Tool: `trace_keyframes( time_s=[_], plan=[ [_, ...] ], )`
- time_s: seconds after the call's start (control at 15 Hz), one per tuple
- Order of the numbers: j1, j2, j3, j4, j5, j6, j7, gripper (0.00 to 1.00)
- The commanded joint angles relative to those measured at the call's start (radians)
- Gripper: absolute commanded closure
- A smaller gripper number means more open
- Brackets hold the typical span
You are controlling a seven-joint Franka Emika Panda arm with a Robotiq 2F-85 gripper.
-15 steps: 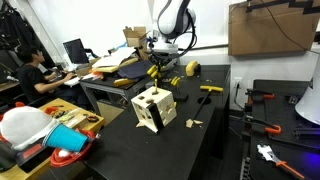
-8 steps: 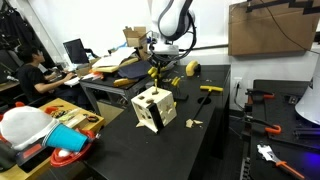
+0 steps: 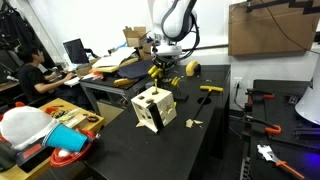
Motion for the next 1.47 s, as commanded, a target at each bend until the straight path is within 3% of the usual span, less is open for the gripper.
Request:
trace_keyframes(
  time_s=[0.0, 0.27, 0.47, 0.73, 1.4],
  plan=[
    [0.040, -0.015, -0.058, -0.005, -0.115, 0.003, 0.134, 1.00],
    [0.058, 0.015, -0.083, 0.033, -0.234, 0.011, 0.247, 1.00],
    [0.061, 0.032, -0.071, 0.054, -0.263, 0.015, 0.287, 1.00],
    [0.065, 0.081, -0.061, 0.101, -0.250, 0.017, 0.275, 1.00],
    [0.078, 0.227, -0.123, 0.284, -0.245, 0.006, 0.257, 1.00]
  ],
)
